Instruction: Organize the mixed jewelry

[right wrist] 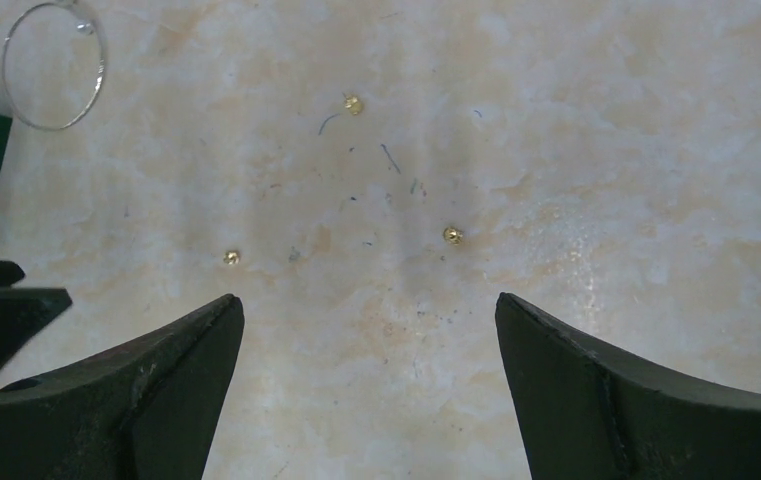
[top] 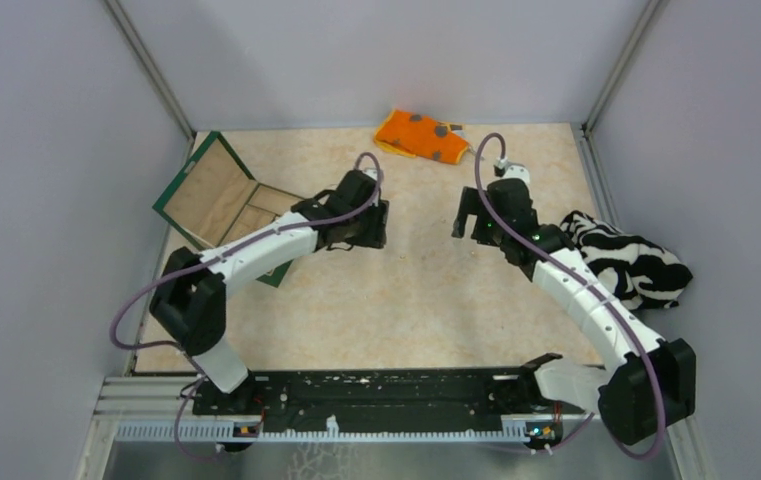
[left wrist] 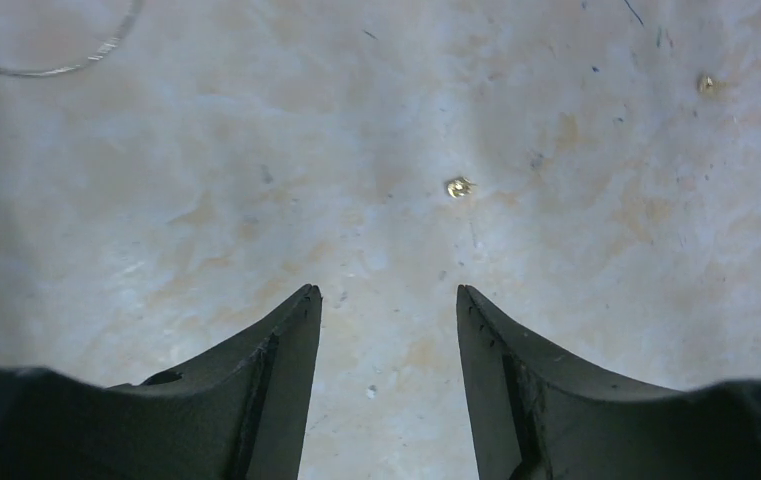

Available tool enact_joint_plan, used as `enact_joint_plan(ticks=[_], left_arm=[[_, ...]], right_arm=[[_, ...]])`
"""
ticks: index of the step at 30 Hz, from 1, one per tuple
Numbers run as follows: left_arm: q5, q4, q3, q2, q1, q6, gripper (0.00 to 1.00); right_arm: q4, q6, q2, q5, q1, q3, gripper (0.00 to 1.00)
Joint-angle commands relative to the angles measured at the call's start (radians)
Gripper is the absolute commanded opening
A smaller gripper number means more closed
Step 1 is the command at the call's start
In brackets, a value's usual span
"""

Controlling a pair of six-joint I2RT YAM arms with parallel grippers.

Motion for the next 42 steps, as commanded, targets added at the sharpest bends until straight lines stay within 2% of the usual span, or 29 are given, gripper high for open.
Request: enact_joint_plan(ticks=[1,5,10,22,32,42], left_arm=[[0.06,0.008,0.062,0.086,-0.066,-0.001,0.6],[0.1,0.013,0.145,0.164,-0.095,0.04,0.64],[0.119,0.009,0.326,0.313,-0.121,0.068,0.61],[0.026,-0.096,0.718,0.631,-0.162,0.01,0.53],[-0.038,-0.077,0.848,0.771,-0.163,0.027,0.51],[-0.117,-0.012,0.877,0.856,-0.163,0.07,0.48]], right_arm=[[-0.063,0.023,-0.035,0.002,-0.078,0.053,0.96],[-0.067,0.04,-0.088,-0.076,-0.178,0.006,0.96],[-0.091,0.055,-0.148,-0.133,-0.29,-0.016,0.96],[-0.077,0.052,-0.257,-0.15,-0.303,-0.086,0.96],[-0.036,0.054,-0.274,-0.148,-0.302,-0.098,0.96],[-0.065,0.044,-0.313,-0.142,-0.303,-0.117,0.96]])
